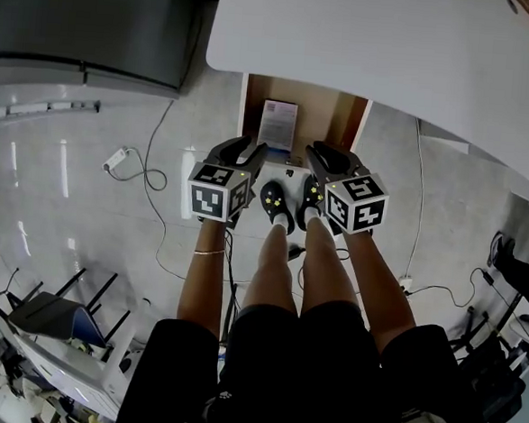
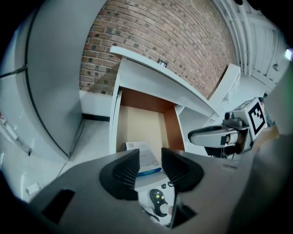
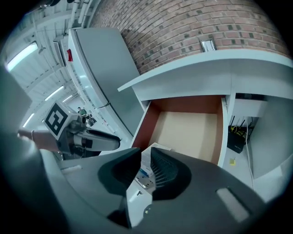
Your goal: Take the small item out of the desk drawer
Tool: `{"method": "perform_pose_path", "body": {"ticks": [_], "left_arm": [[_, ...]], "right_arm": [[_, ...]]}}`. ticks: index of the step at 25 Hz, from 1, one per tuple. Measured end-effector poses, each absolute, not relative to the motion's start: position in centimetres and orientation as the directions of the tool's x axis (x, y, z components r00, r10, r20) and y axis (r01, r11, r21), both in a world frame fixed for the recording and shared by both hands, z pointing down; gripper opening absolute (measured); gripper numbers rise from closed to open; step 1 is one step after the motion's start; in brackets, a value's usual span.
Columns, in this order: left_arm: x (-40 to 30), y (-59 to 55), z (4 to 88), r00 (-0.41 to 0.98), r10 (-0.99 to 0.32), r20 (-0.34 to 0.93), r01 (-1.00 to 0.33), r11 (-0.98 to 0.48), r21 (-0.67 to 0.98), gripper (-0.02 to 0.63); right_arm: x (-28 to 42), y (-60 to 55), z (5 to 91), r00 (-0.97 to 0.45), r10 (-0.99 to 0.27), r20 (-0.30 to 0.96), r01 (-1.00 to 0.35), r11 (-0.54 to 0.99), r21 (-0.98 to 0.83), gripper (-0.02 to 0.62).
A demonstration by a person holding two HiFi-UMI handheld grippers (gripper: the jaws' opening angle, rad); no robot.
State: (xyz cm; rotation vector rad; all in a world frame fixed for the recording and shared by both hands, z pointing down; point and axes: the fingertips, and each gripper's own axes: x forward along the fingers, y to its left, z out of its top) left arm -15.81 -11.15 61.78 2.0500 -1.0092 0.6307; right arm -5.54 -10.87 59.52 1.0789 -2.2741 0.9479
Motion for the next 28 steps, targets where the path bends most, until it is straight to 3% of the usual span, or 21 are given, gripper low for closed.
{"method": "perform_pose_path", "body": {"ticks": [28], "left_arm": [[-15.4,-11.7,69.1,0.470,-0.213,0.857,-0.860,-0.328,0.391,0.237]], "right_arm": [[-8.6,-11.2,68.9,-0.610,-0.179,0.772,-0.772,0.352,-0.529,0.221]]}}
